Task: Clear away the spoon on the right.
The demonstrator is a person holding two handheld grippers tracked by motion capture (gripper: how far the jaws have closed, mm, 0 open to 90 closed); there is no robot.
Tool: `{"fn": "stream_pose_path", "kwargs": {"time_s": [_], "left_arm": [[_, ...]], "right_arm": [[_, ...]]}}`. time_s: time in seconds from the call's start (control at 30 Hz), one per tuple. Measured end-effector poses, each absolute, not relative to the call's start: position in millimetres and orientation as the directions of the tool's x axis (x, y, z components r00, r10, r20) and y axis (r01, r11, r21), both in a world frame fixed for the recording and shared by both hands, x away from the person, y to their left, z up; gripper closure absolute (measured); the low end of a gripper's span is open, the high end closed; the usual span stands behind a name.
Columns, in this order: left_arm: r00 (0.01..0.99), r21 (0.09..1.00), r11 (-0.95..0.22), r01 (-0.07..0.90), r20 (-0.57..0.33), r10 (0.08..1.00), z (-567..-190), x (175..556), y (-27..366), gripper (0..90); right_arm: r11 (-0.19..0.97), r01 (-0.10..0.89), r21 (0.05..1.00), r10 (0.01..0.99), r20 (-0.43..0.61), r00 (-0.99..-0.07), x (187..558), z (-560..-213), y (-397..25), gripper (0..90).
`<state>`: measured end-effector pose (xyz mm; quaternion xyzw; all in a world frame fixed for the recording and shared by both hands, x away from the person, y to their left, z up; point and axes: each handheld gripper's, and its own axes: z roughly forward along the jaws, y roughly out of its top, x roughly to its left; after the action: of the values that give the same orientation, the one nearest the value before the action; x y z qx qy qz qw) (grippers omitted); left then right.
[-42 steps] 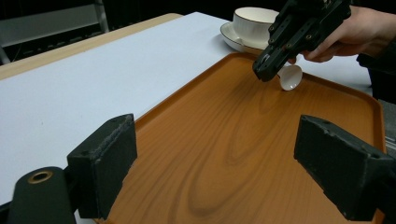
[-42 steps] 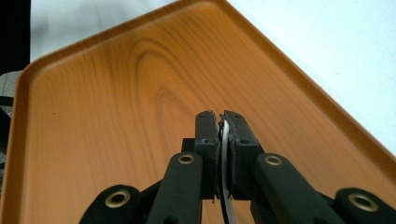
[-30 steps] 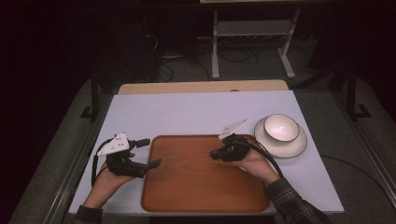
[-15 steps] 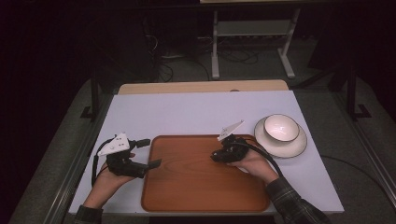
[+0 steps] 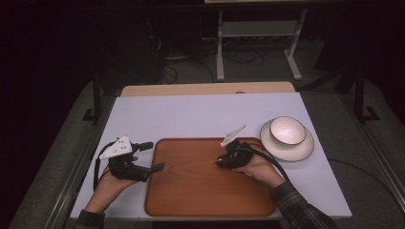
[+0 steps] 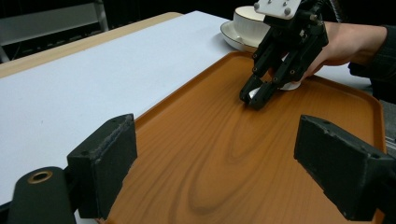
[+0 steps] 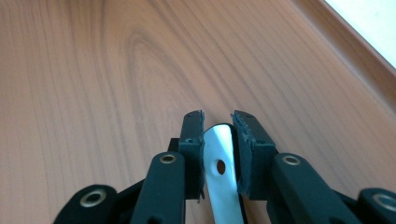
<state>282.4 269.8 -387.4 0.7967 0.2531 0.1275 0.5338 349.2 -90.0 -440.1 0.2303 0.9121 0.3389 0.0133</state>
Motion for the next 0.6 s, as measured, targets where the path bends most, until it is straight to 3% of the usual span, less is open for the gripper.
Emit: {"fn": "stream_pose_path", "kwargs": {"time_s": [0.33, 0.47, 0.6], "left_arm": [[0.839, 0.916, -0.301, 0.267, -0.067, 0.54, -387.4, 282.7, 270.0, 12.8], [0.839, 0.916, -0.3, 0.267, -0.067, 0.54, -387.2, 282.7, 270.5, 12.8], [0.839, 0.916, -0.3, 0.266, -0.067, 0.539, -387.0, 282.5, 270.6, 12.8]], "right_arm": [[0.659, 0.416, 0.627, 0.434, 0.135, -0.891, 348.2, -440.3, -90.4, 60.9], [0.646, 0.417, 0.639, 0.448, 0.125, -0.885, 348.0, -438.4, -91.5, 51.4], [0.618, 0.424, 0.662, 0.469, 0.122, -0.875, 347.8, -434.7, -94.6, 36.3]]}}
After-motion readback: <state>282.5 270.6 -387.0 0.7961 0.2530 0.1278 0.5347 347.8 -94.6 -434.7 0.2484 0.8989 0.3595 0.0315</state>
